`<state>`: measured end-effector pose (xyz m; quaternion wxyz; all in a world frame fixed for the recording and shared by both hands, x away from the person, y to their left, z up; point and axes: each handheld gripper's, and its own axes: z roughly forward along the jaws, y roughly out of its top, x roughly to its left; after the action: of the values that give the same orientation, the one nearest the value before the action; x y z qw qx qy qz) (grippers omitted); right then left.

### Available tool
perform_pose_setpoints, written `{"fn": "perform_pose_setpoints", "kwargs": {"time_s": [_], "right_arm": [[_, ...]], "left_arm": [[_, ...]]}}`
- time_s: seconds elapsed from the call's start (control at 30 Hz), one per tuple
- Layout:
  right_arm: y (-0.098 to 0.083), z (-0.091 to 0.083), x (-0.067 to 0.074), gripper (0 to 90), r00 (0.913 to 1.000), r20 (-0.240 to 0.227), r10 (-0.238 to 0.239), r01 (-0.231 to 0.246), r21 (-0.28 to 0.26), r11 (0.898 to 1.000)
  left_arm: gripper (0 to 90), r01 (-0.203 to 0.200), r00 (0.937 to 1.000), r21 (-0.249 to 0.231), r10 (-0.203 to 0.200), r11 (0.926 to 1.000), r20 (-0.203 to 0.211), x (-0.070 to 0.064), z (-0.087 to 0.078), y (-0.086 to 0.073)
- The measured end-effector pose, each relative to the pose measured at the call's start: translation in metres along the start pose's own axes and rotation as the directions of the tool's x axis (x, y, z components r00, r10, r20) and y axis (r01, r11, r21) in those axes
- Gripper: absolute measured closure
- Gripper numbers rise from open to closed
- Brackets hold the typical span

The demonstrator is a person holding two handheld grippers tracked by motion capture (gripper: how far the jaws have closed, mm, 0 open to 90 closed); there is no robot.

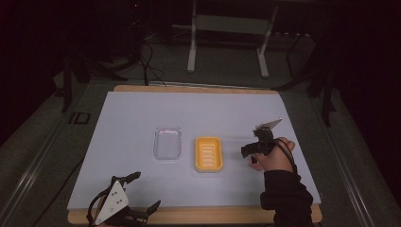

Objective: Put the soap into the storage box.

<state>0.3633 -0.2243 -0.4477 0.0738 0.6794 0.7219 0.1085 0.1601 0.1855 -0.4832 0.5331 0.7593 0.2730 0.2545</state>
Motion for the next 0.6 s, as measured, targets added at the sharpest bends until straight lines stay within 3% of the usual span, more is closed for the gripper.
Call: {"fn": "perform_pose_setpoints", "kwargs": {"time_s": [0.1,0.17,0.27,0.37,0.47,0.6], "right_arm": [[0.002,0.003,-0.002,11.5,1.0,0.006,0.006,-0.006,-0.001,1.0],[0.006,0.008,-0.005,12.3,0.9975,0.018,0.068,-0.067,-0.041,0.997],[0.007,0.01,-0.005,12.5,0.9965,0.025,0.08,-0.079,-0.038,0.996],[0.01,0.022,-0.008,13.6,0.9923,0.075,0.099,-0.099,0.0,0.995],[0.011,0.024,-0.009,15.2,0.9911,0.079,0.107,-0.108,0.007,0.994],[0.013,0.035,-0.014,19.9,0.9868,0.095,0.131,-0.137,0.059,0.989]], "left_arm": [[0.3,0.001,1.0,-0.001,-0.001,1.0,0.002,0.0,0.0,0.0],[0.3,0.0,1.0,0.0,0.0,1.0,0.002,0.0,0.0,0.0],[0.3,-0.001,1.0,0.0,0.001,1.0,0.003,0.0,0.0,0.0],[0.3,-0.002,1.0,0.001,0.002,1.0,0.006,0.0,0.0,0.0],[0.3,-0.001,0.9999,-0.002,0.001,1.0,0.01,-0.001,0.0,0.0],[0.3,-0.003,0.9999,-0.001,0.003,1.0,0.013,-0.001,0.0,0.0]]}}
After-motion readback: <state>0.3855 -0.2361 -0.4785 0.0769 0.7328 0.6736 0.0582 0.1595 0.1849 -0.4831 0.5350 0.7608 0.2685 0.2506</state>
